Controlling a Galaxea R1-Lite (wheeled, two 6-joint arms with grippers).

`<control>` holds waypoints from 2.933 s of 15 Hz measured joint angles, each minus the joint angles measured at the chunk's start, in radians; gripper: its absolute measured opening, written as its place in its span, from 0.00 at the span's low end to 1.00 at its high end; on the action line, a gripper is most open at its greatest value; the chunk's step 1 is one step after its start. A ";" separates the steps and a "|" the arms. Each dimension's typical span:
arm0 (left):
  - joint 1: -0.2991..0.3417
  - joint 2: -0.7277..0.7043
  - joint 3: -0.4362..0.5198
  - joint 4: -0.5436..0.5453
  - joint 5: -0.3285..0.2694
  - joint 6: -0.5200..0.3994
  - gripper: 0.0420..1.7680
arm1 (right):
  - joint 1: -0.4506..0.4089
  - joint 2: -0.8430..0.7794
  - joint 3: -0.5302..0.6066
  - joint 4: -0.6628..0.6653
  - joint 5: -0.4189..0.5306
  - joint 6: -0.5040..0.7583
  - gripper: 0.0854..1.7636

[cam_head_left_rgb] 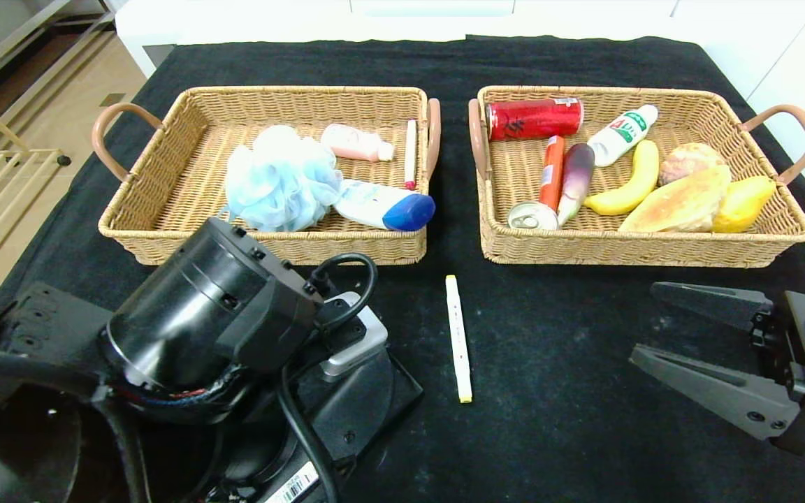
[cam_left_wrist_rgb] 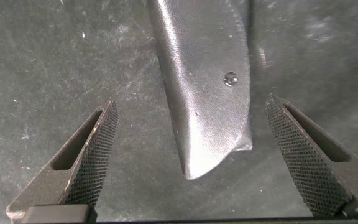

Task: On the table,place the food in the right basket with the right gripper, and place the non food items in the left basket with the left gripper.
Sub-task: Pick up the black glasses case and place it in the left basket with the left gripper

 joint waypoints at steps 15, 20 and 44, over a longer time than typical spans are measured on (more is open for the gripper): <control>-0.008 0.113 0.023 -0.060 0.040 -0.064 0.97 | 0.007 0.004 0.009 0.001 0.001 -0.001 0.97; -0.006 0.141 0.024 -0.061 0.049 -0.105 0.97 | -0.064 0.004 0.011 0.001 0.000 -0.001 0.97; -0.010 0.181 0.025 -0.058 0.047 -0.116 0.44 | 0.008 0.002 0.012 0.001 0.000 -0.001 0.97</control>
